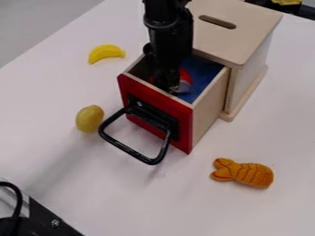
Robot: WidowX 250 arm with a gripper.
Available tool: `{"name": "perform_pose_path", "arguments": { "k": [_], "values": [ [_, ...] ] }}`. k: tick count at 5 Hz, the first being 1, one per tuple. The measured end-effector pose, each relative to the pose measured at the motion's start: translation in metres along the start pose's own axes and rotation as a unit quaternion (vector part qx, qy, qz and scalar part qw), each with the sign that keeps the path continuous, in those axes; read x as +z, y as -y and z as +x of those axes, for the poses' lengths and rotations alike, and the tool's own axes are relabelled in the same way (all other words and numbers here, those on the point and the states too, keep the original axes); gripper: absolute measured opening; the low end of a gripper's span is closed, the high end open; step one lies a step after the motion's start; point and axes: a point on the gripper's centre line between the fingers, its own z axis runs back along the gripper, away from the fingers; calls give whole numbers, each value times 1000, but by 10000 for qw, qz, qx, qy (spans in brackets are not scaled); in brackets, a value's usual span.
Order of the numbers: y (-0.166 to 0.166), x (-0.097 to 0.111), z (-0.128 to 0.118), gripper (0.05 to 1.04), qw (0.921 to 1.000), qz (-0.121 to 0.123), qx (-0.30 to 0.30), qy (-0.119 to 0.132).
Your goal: Take the red thing out of the drawer and put it in between of banana and potato
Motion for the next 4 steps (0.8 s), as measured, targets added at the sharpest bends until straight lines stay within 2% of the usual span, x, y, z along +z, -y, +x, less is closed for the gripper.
{"name": "perform_pose_path", "arguments": {
  "k": [1, 2, 3, 4],
  "values": [
    [5, 15, 1, 559, 9998, -12, -101, 159],
    [12, 40, 2, 559, 9990, -74, -261, 348],
    [-2, 64, 5, 559, 9982, -27, -316, 506],
    [-43, 88, -10, 559, 9983, 285, 31, 508]
  ]
}}
